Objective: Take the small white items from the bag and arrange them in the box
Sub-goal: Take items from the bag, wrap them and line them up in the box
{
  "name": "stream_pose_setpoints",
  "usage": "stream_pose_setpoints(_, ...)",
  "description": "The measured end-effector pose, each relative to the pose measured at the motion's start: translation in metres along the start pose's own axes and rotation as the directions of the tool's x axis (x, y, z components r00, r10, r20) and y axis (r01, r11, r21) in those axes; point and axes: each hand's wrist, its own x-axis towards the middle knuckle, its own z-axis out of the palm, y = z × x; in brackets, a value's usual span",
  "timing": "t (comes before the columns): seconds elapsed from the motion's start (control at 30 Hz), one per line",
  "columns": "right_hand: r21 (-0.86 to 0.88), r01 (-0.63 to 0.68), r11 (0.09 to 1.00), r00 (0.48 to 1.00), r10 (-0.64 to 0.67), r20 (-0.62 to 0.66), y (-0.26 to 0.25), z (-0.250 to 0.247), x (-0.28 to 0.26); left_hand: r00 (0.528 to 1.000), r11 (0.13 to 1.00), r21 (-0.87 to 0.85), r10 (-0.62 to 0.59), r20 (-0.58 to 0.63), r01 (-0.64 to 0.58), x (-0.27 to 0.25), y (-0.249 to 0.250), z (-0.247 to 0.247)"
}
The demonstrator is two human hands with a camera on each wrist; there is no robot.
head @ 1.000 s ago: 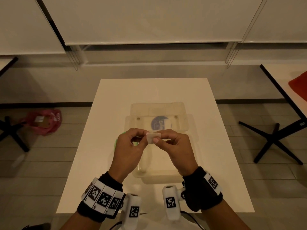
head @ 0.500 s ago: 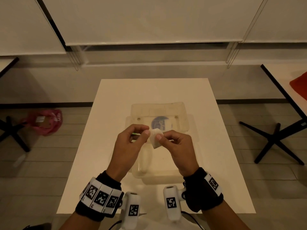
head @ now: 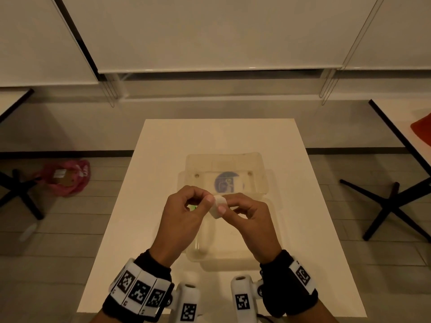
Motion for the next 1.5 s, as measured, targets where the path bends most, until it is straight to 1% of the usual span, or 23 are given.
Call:
stream_pose_setpoints(0.07, 0.015, 0.007, 1.000, 1.000, -0.007, -0.007, -0.001, 0.001, 0.001, 1.000, 1.000, 0.005, -0.003, 0.008, 0.003, -0.001, 0.001, 0.000)
stream_pose_setpoints(0.23, -0.071, -0.042, 0.997, 0.998, 0.045, 0.035, 0.002, -0.001, 0.000, 1.000, 1.000, 0.016, -0.022, 0.002, 0.022, -0.002, -0.001, -0.001)
stream_pose_setpoints(0.33, -0.022, -0.010, 1.000, 0.999, 0.011, 0.032, -0.002, -0.001, -0.001, 1.000, 1.000, 0.025, -0.012, 0.014, 0.011, -0.004, 0.000, 0.000)
stream_pose_setpoints(0.4, -0.016, -0.004, 1.000, 0.999, 0.004, 0.034, -0.003, 0.002, -0.001, 1.000, 1.000, 0.014, -0.006, 0.005, 0.006, -0.004, 0.000, 0.000)
stream_pose_setpoints(0.53, -0.070, -0.043, 0.997, 0.997, 0.048, 0.060, 0.002, 0.001, -0.003, 0.999, 1.000, -0.004, -0.020, -0.031, 0.020, -0.001, 0.000, -0.001)
stream_pose_setpoints(0.63, -0.028, -0.031, 0.999, 0.999, 0.032, 0.039, -0.001, 0.001, -0.003, 0.999, 0.999, -0.012, -0.030, -0.018, 0.029, -0.003, -0.001, 0.000)
stream_pose_setpoints(0.77, -0.038, -0.073, 0.997, 0.996, 0.075, 0.050, 0.003, 0.002, -0.001, 0.999, 0.998, -0.064, -0.031, -0.033, 0.029, -0.001, -0.003, -0.002)
stream_pose_setpoints(0.83, 0.054, -0.119, 0.991, 0.992, 0.116, 0.052, 0.005, 0.001, -0.001, 0.999, 0.994, -0.101, -0.044, -0.015, 0.042, 0.001, -0.006, -0.004)
stream_pose_setpoints(0.87, 0.119, -0.150, 0.982, 0.988, 0.145, 0.051, 0.004, 0.001, 0.000, 0.999, 0.992, -0.115, -0.044, 0.018, 0.045, 0.002, -0.008, -0.006)
stream_pose_setpoints(0.93, 0.255, -0.239, 0.937, 0.971, 0.225, 0.085, -0.001, 0.001, 0.001, 0.991, 0.987, -0.150, -0.034, 0.129, 0.053, 0.003, -0.013, -0.009)
stream_pose_setpoints(1.0, 0.394, -0.355, 0.848, 0.933, 0.298, 0.199, -0.007, 0.001, 0.001, 0.964, 0.982, -0.179, -0.009, 0.266, 0.058, 0.006, -0.015, -0.012)
stream_pose_setpoints(1.07, 0.483, -0.442, 0.756, 0.895, 0.331, 0.300, -0.011, 0.001, 0.002, 0.931, 0.984, -0.172, 0.032, 0.363, 0.034, 0.006, -0.015, -0.012)
stream_pose_setpoints(1.13, 0.514, -0.488, 0.705, 0.870, 0.347, 0.349, -0.012, 0.001, 0.001, 0.917, 0.985, -0.172, 0.060, 0.395, 0.009, 0.006, -0.013, -0.009)
stream_pose_setpoints(1.23, 0.525, -0.531, 0.665, 0.844, 0.362, 0.395, -0.009, 0.000, 0.000, 0.933, 0.973, -0.229, 0.059, 0.354, 0.026, 0.005, -0.011, -0.005)
stream_pose_setpoints(1.3, 0.493, -0.548, 0.675, 0.832, 0.382, 0.403, -0.008, -0.003, -0.001, 0.949, 0.966, -0.257, 0.067, 0.307, 0.015, 0.005, -0.011, -0.003)
stream_pose_setpoints(1.37, 0.424, -0.532, 0.733, 0.844, 0.422, 0.330, -0.008, -0.007, 0.000, 0.961, 0.962, -0.271, 0.101, 0.257, -0.029, 0.007, -0.010, -0.002)
stream_pose_setpoints(1.43, 0.359, -0.456, 0.814, 0.890, 0.415, 0.189, -0.009, -0.010, 0.003, 0.966, 0.962, -0.261, 0.141, 0.218, -0.081, 0.008, -0.009, -0.001)
stream_pose_setpoints(1.5, 0.286, -0.353, 0.891, 0.935, 0.345, 0.078, -0.013, -0.012, 0.005, 0.976, 0.974, -0.206, 0.135, 0.173, -0.098, 0.010, -0.012, 0.000)
